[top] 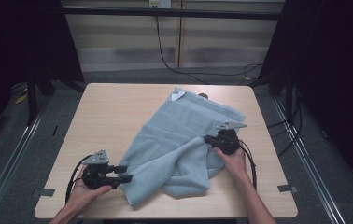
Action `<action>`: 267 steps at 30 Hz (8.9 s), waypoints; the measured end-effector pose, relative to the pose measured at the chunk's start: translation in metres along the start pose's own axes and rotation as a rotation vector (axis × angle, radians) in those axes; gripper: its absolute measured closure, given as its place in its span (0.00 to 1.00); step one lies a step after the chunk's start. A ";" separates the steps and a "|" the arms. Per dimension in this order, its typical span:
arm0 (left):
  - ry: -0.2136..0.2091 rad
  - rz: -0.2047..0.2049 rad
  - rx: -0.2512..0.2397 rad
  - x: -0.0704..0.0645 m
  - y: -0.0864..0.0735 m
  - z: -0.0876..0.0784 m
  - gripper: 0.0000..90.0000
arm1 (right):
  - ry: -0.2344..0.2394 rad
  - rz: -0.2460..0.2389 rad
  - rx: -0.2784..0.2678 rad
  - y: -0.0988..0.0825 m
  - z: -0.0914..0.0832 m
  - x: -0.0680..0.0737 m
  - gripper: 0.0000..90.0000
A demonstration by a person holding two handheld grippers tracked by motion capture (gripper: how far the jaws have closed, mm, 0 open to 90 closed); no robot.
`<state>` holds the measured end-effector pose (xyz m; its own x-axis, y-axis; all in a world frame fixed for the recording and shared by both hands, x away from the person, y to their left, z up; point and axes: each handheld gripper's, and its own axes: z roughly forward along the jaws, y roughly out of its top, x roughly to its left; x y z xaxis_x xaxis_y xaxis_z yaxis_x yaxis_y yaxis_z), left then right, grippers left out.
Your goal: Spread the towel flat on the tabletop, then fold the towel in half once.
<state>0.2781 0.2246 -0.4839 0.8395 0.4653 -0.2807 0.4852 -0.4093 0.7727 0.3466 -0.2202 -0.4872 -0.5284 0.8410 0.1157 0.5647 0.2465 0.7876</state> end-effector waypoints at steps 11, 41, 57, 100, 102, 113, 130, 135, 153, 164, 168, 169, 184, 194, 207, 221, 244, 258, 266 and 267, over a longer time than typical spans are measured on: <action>-0.026 0.050 -0.026 -0.013 0.001 0.005 0.60 | -0.042 0.028 0.015 -0.020 -0.032 -0.017 0.97; 0.026 0.053 -0.221 -0.008 0.046 -0.024 0.96 | 0.031 0.043 -0.206 0.004 -0.103 -0.008 0.97; 0.108 0.160 -0.524 -0.028 0.128 -0.109 0.96 | 0.065 -0.107 -0.499 0.094 -0.207 0.030 0.97; 0.020 -0.041 -0.068 0.035 0.040 0.014 0.71 | 0.255 -0.041 -0.025 -0.031 -0.079 0.039 0.61; 0.022 -0.029 -0.013 0.036 0.040 0.032 0.70 | 0.276 -0.038 0.005 -0.022 -0.059 0.035 0.58; 0.061 0.006 0.085 0.022 0.009 0.035 0.69 | 0.354 -0.085 0.074 -0.048 -0.070 0.062 0.92; -0.029 -0.007 0.108 -0.023 -0.024 -0.007 0.65 | 0.388 -0.103 0.094 -0.100 -0.139 0.104 0.76; 0.053 -0.004 0.068 0.008 0.015 0.014 0.63 | 0.357 -0.080 0.040 -0.069 -0.109 0.084 0.70; 0.138 0.037 0.083 0.010 -0.002 0.024 0.64 | 0.188 -0.031 0.103 -0.031 -0.021 0.040 0.58; 0.045 0.020 0.100 -0.008 -0.021 0.003 0.64 | 0.164 0.001 0.094 -0.016 0.012 0.038 0.54; 0.105 -0.026 0.032 0.019 0.004 0.012 0.63 | 0.159 -0.019 0.100 -0.019 0.015 0.040 0.54; 0.131 -0.025 0.025 0.028 0.011 0.016 0.63 | 0.159 -0.023 0.100 -0.019 0.015 0.040 0.54; 0.180 -0.013 0.048 0.040 0.012 0.034 0.64 | 0.195 -0.047 0.109 -0.034 -0.004 0.048 0.55; 0.110 -0.015 0.062 0.013 -0.004 0.022 0.64 | 0.239 -0.070 0.135 -0.055 -0.033 0.062 0.55; 0.080 -0.020 0.060 0.008 0.002 0.014 0.60 | 0.272 -0.050 0.120 -0.043 -0.053 0.057 0.53; 0.212 -0.103 -0.084 0.070 0.053 0.011 0.56 | 0.119 0.018 0.048 0.005 -0.002 -0.014 0.49; 0.285 -0.048 0.032 0.088 0.049 0.064 0.32 | 0.005 -0.082 0.094 -0.011 0.021 -0.005 0.61; 0.306 0.090 0.057 0.067 0.047 0.071 0.66 | 0.069 -0.051 0.080 -0.014 0.020 -0.003 0.91; 0.181 -0.030 0.006 0.075 0.048 0.062 0.91 | 0.122 0.008 0.070 -0.012 0.016 -0.006 0.94; 0.163 -0.056 -0.033 0.076 0.052 0.055 0.92 | 0.140 0.020 0.035 -0.006 0.010 -0.007 0.94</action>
<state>0.3807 0.1954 -0.4971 0.7594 0.6088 -0.2296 0.5195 -0.3548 0.7773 0.3532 -0.2229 -0.4993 -0.5984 0.7714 0.2165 0.5965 0.2485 0.7632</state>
